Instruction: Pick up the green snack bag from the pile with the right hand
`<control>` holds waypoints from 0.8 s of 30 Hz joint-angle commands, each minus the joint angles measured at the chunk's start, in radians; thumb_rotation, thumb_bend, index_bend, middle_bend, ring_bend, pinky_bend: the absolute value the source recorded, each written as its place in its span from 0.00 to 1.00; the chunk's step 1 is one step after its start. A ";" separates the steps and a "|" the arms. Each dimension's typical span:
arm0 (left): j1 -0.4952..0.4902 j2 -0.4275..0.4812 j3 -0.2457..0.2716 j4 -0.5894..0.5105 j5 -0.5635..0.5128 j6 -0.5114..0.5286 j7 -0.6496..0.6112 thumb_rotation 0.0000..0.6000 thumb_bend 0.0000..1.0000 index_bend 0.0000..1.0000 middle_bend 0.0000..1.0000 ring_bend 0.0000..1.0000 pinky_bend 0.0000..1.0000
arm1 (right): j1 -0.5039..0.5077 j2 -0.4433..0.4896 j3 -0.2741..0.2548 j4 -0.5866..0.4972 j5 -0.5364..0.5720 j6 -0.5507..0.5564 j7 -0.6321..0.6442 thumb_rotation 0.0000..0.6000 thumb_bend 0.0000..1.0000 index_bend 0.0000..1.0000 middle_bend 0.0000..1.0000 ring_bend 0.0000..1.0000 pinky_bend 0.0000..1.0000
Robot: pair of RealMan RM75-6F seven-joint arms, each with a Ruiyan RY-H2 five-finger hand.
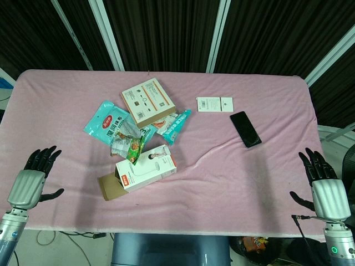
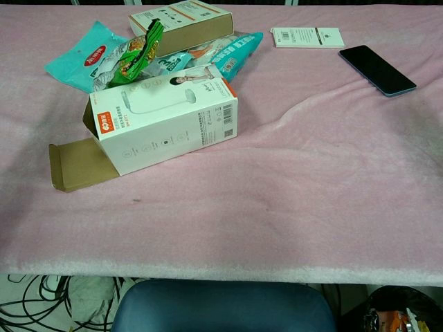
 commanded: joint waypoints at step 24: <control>-0.003 -0.002 -0.005 -0.002 -0.015 -0.010 0.000 1.00 0.00 0.00 0.00 0.00 0.00 | 0.018 0.015 0.010 -0.043 0.006 -0.074 0.036 1.00 0.09 0.00 0.00 0.00 0.21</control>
